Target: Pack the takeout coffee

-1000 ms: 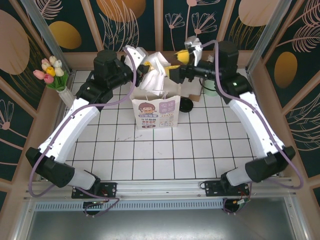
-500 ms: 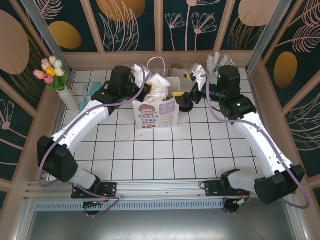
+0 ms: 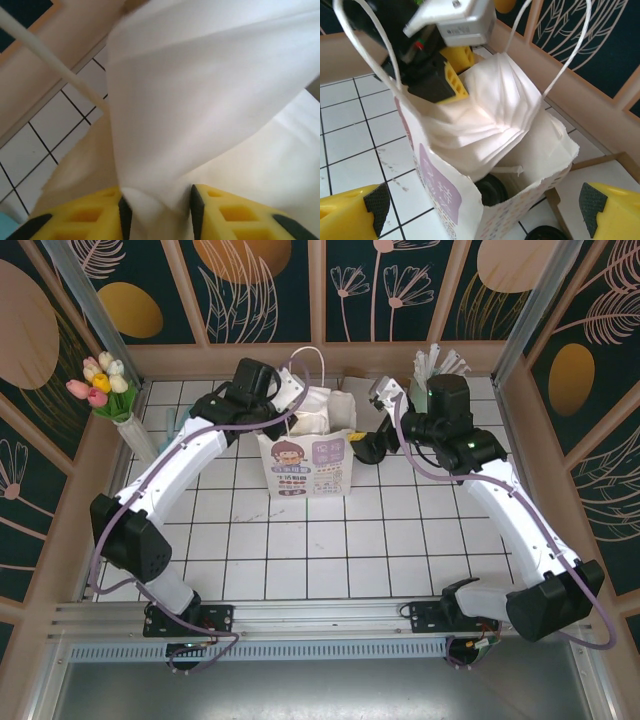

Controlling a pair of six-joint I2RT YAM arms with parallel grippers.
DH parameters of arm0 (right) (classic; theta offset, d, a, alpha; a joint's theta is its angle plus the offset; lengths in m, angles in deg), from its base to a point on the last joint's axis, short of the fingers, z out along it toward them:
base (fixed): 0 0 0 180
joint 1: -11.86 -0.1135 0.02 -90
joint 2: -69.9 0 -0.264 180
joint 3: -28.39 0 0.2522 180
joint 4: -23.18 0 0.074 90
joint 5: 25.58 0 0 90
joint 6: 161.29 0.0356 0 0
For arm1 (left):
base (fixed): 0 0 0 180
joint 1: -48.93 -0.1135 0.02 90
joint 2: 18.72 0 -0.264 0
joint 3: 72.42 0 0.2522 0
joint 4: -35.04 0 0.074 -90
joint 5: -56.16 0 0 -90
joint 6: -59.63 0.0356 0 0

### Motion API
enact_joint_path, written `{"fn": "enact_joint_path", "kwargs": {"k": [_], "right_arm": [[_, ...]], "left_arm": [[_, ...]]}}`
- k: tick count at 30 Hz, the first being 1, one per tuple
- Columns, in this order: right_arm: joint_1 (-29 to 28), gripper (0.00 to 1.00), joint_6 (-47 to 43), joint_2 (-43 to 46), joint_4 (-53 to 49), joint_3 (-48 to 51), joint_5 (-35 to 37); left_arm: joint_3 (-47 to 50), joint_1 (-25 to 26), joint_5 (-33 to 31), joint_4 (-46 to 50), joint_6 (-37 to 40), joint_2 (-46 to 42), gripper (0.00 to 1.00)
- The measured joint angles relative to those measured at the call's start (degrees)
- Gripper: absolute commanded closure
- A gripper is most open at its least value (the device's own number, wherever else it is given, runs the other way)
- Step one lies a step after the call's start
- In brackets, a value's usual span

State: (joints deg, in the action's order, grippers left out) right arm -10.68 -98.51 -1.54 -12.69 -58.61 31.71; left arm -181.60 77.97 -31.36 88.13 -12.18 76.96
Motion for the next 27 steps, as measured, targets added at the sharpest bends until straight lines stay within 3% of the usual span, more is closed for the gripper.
{"fn": "enact_joint_path", "kwargs": {"k": [5, 11, 15, 16, 19, 22, 27], "right_arm": [[0.6, 0.01, 0.0, 0.1, -0.4, 0.1, 1.9], [1.5, 0.01, 0.7, 2.2, 0.5, 2.5, 3.7], [1.9, 0.01, 5.2, 4.1, 6.2, 6.0, 10.3], [2.6, 0.01, 7.2, 5.1, 8.7, 8.0, 13.1], [7.8, 0.01, 14.2, 9.6, 16.5, 16.4, 20.5], [14.8, 0.01, 20.0, 15.5, 23.2, 26.8, 27.3], [20.9, 0.01, 25.1, 20.8, 31.9, 41.6, 34.6]], "left_arm": [[-5.9, 0.0, 5.7, 3.3, 2.0, 0.3, 0.41], [-1.6, 0.0, 9.0, -0.4, 2.8, -5.9, 0.35], [4.6, 0.0, 6.2, -9.3, -1.9, -10.5, 0.11], [8.0, 0.0, 4.6, -12.7, -3.7, -12.9, 0.02], [20.9, 0.0, -2.6, -23.5, -8.8, -22.8, 0.02], [31.6, 0.0, -16.6, -32.7, -14.2, -32.8, 0.01], [44.5, -4.3, -34.8, -44.0, -21.9, -38.9, 0.01]]}}
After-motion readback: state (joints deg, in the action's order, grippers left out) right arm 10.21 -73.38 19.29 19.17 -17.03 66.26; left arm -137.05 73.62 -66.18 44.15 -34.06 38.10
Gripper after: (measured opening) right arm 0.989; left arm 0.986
